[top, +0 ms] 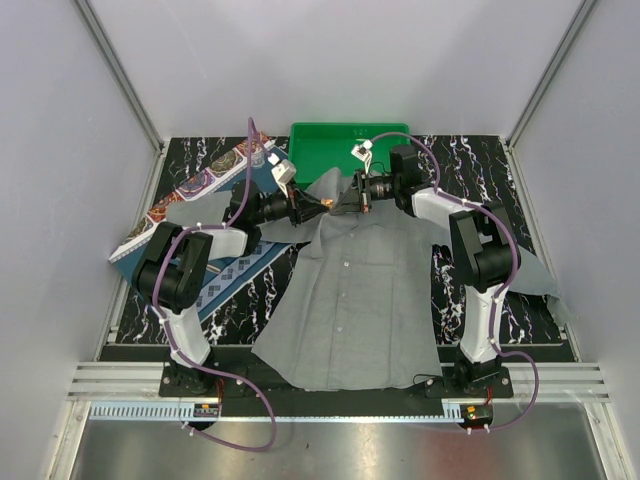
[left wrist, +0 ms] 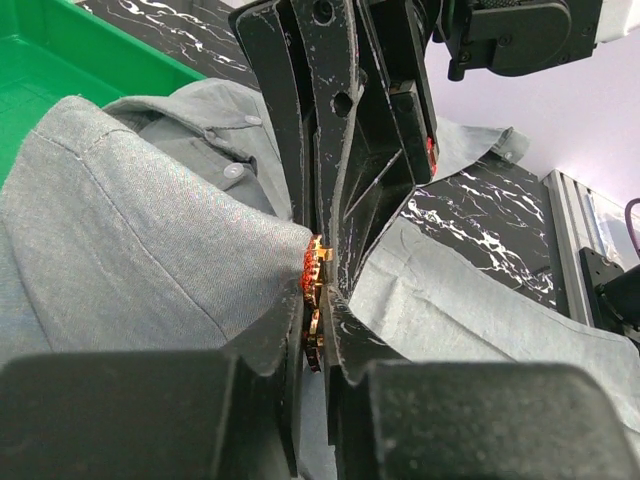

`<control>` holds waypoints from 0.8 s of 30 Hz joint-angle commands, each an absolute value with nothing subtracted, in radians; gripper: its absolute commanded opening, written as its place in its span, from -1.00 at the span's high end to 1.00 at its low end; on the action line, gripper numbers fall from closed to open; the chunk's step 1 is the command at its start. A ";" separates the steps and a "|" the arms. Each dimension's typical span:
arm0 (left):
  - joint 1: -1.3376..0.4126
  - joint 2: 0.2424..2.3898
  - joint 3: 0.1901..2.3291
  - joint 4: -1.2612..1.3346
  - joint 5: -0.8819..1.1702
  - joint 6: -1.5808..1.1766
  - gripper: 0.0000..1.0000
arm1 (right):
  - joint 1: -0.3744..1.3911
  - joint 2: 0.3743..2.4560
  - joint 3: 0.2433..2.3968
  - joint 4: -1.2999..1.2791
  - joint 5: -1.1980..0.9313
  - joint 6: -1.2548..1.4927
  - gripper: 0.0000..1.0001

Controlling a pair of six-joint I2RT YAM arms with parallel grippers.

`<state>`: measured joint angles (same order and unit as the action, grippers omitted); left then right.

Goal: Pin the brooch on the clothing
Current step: Pin the brooch onto the flattened clothing.

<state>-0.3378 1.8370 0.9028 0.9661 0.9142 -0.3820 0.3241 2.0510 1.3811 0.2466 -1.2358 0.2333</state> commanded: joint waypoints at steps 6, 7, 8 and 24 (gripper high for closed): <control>-0.348 1.844 0.950 1.130 0.985 -0.445 1.00 | 0.333 2.040 1.476 0.213 -1.218 0.190 0.50; -0.347 1.847 0.951 1.143 0.983 -0.455 1.00 | 0.334 2.042 1.477 0.210 -1.215 0.189 0.39; -0.345 1.855 0.953 1.149 0.982 -0.477 1.00 | 0.331 2.042 1.482 0.212 -1.216 0.190 0.31; -0.328 1.859 0.943 1.178 1.017 -0.545 1.00 | 0.331 2.045 1.500 0.242 -1.233 0.132 0.58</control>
<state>-0.3225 1.8675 0.9226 1.0691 0.9333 -0.5106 0.3279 2.0510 1.4395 0.1947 -1.2610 0.1871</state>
